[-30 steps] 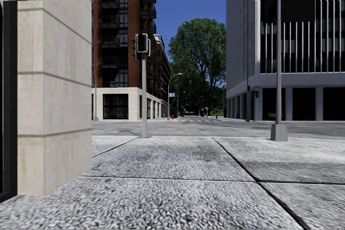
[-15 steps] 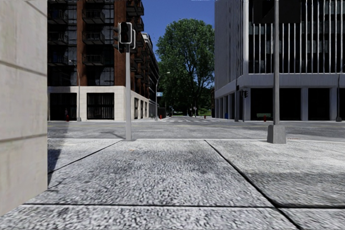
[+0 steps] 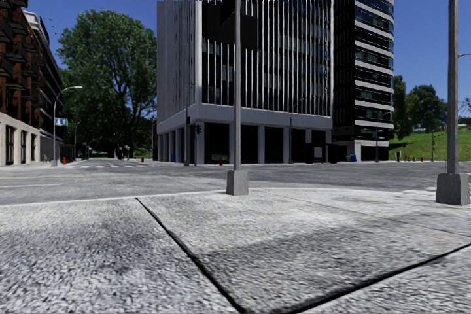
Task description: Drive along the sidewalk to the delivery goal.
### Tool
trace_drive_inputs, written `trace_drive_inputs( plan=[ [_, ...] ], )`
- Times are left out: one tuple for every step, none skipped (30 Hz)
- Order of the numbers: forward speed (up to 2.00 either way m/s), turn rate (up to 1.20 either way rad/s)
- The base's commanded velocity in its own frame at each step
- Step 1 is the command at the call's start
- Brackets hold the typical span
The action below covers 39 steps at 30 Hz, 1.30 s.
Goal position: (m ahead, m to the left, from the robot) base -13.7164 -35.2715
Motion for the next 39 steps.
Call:
trace_drive_inputs(
  plan=[
    [1.33,-1.15],
    [1.33,-1.15],
    [1.33,-1.15],
    [1.33,-1.14],
    [1.33,-1.10],
    [1.33,-1.09],
    [1.33,-1.08],
    [1.33,-1.08],
    [1.33,-1.08],
    [1.33,-1.06],
    [1.33,-1.06],
    [1.33,-0.30],
    [1.33,-0.10],
    [1.33,0.00],
    [1.33,0.00],
    [1.33,0.00],
    [1.33,0.00],
    [1.33,0.00],
    [1.33,0.00],
    [1.33,0.00],
    [1.33,0.00],
    [1.33,0.00],
    [1.33,0.00],
    [1.33,0.00],
    [1.33,0.00],
    [1.33,0.00],
    [1.33,0.00],
    [1.33,0.00],
    [1.33,0.00],
    [1.33,0.00],
    [1.33,0.00],
    [1.33,0.00],
    [1.33,0.00],
    [1.33,-0.16],
    [1.33,-0.67],
    [1.33,-0.67],
    [1.33,-0.93],
    [1.33,-1.03],
    [1.33,-1.06]
  ],
)
